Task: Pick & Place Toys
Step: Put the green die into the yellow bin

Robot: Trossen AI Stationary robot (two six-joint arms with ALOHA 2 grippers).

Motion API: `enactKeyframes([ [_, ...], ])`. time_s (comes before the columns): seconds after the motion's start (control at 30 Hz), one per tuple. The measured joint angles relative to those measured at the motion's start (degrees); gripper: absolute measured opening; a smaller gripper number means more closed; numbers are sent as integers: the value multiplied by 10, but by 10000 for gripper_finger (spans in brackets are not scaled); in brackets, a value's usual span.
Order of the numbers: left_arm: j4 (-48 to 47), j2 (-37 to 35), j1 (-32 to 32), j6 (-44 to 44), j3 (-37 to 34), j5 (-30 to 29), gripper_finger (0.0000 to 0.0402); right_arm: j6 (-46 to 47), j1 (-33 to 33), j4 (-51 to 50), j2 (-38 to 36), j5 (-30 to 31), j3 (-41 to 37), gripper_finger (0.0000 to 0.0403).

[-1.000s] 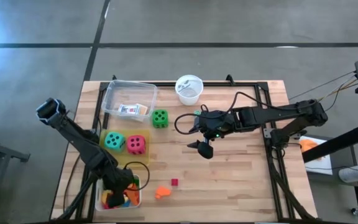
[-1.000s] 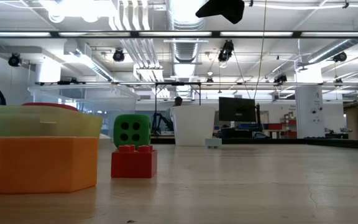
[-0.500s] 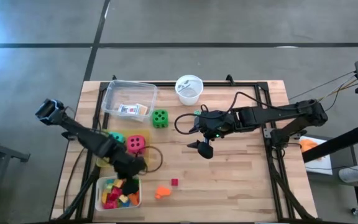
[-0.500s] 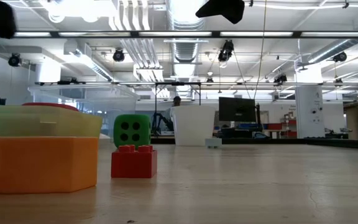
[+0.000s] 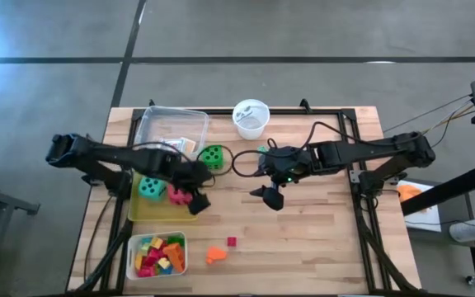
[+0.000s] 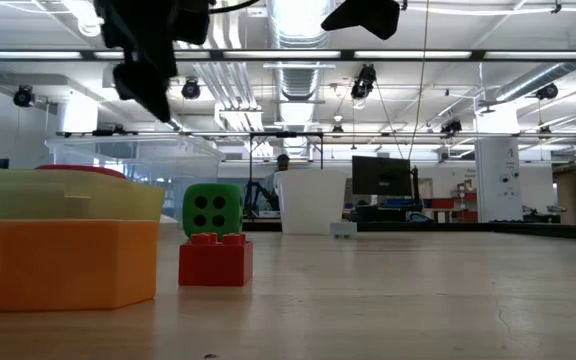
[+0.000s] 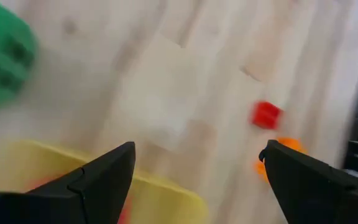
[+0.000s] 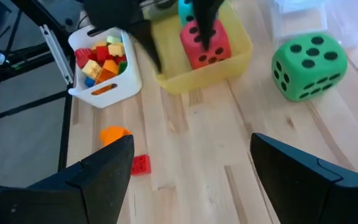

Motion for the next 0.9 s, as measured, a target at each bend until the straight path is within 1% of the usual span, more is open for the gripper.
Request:
enactKeyframes([
  [0.1,-2,7,30,78,7,-28,342,11,0,-12,-4,0,0,317],
  [0.27,-16,38,56,183,28,-68,342,29,1,-13,-26,6,0,317],
  [0.47,-23,91,88,242,69,-115,342,46,1,-42,-67,35,0,317],
  [0.67,-37,150,124,306,91,-159,342,57,1,-51,-108,38,-2,317],
  [0.8,-57,195,121,354,108,-227,342,67,1,-62,-121,42,-2,317],
  [0.9,-69,227,117,373,123,-258,342,70,1,-72,-126,52,-2,317],
])
